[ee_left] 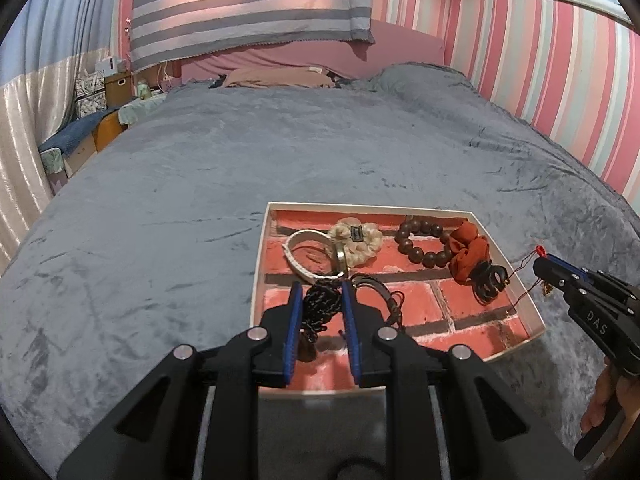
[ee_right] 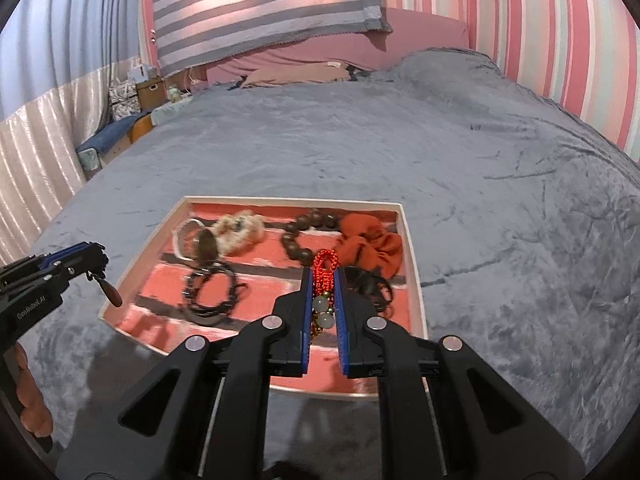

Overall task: Organize jewelry
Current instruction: 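Carry the pendant and red charm with both grippers over the tray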

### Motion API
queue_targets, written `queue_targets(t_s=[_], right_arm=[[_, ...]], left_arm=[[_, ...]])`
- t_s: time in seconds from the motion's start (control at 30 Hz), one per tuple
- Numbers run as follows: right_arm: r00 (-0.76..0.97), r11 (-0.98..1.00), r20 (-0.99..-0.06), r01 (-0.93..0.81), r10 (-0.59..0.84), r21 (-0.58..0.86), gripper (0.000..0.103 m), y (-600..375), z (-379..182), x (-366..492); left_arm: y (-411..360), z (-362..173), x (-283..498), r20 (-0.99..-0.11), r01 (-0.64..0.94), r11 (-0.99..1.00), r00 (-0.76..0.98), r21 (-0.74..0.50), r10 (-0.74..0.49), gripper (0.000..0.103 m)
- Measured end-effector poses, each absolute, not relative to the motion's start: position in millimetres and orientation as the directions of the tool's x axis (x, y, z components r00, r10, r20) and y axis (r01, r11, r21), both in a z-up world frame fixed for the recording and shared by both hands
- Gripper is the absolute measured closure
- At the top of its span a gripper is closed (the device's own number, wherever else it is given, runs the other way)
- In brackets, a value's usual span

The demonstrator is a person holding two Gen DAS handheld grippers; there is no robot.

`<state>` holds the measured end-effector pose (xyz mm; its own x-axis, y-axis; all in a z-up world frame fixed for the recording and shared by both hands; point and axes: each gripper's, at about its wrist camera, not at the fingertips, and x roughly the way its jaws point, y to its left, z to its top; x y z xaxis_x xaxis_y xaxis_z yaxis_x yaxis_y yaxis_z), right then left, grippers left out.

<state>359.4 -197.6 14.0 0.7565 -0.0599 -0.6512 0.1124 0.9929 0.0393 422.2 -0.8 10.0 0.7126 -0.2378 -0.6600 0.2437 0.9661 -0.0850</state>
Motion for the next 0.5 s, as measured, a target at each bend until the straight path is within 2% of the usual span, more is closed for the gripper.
queue_targets(t_s=[0.5], right_arm=[[0.715, 0.994, -0.698, 0.103, -0.043, 0.044, 0.092, -226, -42, 408]], left_arm=[[-28, -39, 486, -0.71, 0.229, 0.972, 0.678, -0.045, -0.193, 0.083]])
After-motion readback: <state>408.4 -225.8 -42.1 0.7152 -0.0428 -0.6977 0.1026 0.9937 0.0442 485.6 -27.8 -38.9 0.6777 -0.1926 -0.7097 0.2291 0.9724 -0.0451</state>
